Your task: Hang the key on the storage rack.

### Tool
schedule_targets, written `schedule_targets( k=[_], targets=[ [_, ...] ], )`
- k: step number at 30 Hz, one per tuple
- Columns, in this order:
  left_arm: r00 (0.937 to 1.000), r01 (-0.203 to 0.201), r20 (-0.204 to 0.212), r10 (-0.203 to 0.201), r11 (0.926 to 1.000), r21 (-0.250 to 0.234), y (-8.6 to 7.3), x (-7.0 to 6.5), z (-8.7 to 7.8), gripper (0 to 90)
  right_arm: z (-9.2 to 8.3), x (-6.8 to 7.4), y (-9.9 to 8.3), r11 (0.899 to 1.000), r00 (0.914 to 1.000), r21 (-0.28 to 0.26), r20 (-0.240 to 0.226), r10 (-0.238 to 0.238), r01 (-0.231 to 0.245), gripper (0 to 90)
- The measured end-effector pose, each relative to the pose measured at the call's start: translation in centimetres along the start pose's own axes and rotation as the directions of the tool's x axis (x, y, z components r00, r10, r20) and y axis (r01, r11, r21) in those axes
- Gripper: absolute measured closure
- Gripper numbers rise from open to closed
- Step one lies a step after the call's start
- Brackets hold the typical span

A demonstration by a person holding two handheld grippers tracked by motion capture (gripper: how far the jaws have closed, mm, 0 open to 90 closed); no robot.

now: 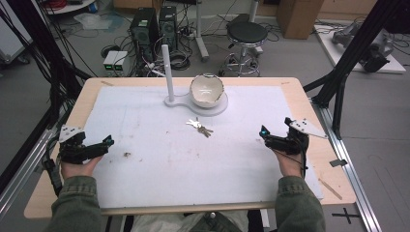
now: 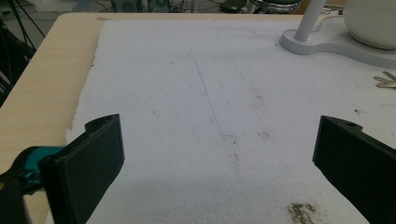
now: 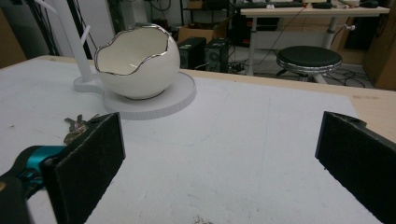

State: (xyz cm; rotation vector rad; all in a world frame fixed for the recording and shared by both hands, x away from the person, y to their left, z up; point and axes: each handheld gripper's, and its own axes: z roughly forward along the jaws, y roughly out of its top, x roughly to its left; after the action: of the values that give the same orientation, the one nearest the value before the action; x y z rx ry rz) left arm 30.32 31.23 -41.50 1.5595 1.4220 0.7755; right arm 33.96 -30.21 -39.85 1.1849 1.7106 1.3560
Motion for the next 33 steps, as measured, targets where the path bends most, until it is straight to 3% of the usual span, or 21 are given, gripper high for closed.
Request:
schedule_targets(
  k=[13,19,26,33],
  targets=[
    [1.0000,-0.001,0.002,0.001,1.0000,0.002,0.0,0.0,0.0,2.4,0.2,0.1,-0.1,1.000,1.0000,0.019,-0.001,-0.004,0.004,0.5],
    [0.9998,0.021,-0.004,-0.021,0.9998,-0.003,-0.2,0.2,0.0,2.5,0.4,0.2,0.3,0.999,0.9999,0.038,-0.016,-0.002,0.002,0.5],
    [0.9999,0.010,0.000,-0.010,0.9999,0.001,-0.2,0.1,0.1,2.5,1.1,0.7,2.5,0.997,0.9954,0.066,-0.090,-0.031,0.037,0.5],
    [0.9999,0.014,-0.003,-0.014,0.9999,0.008,-0.2,0.2,0.1,2.5,2.3,1.3,4.0,0.993,0.9903,0.087,-0.122,-0.068,0.079,0.5]
  ],
)
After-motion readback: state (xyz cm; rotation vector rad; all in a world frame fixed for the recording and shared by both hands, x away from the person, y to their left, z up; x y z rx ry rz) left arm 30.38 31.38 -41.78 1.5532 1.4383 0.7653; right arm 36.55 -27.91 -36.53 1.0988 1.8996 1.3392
